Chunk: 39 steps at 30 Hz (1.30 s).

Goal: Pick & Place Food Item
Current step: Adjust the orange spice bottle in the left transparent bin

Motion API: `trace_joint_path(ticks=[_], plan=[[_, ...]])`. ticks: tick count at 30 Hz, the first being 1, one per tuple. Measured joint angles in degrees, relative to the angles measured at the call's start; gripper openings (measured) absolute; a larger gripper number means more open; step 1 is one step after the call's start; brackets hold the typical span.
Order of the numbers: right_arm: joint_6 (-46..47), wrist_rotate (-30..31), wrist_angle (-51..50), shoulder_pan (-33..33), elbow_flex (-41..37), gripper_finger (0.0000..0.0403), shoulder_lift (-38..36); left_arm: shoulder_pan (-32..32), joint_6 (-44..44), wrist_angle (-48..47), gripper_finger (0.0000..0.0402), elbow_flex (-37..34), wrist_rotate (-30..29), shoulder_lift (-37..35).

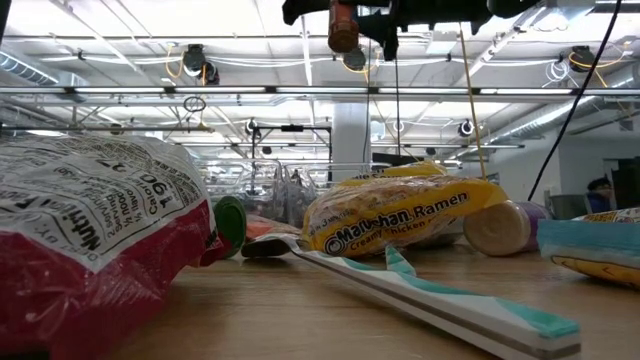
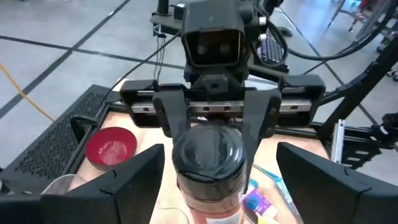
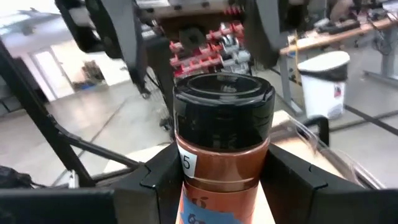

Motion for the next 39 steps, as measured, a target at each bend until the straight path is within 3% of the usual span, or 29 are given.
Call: trace_joint_path(ticks=[19, 39], plan=[[1.1, -2.3, 2.4, 0.3, 0.5, 0.0173, 0.8, -0.2, -0.1, -0.6, 0.0284, 0.0, 0.1, 0.2], [0.6, -2.4, 2.4, 0.5, 0.5, 0.0165, 0.8, -0.1, -1.0, -0.7, 0.0205, 0.0, 2.3, 0.8]])
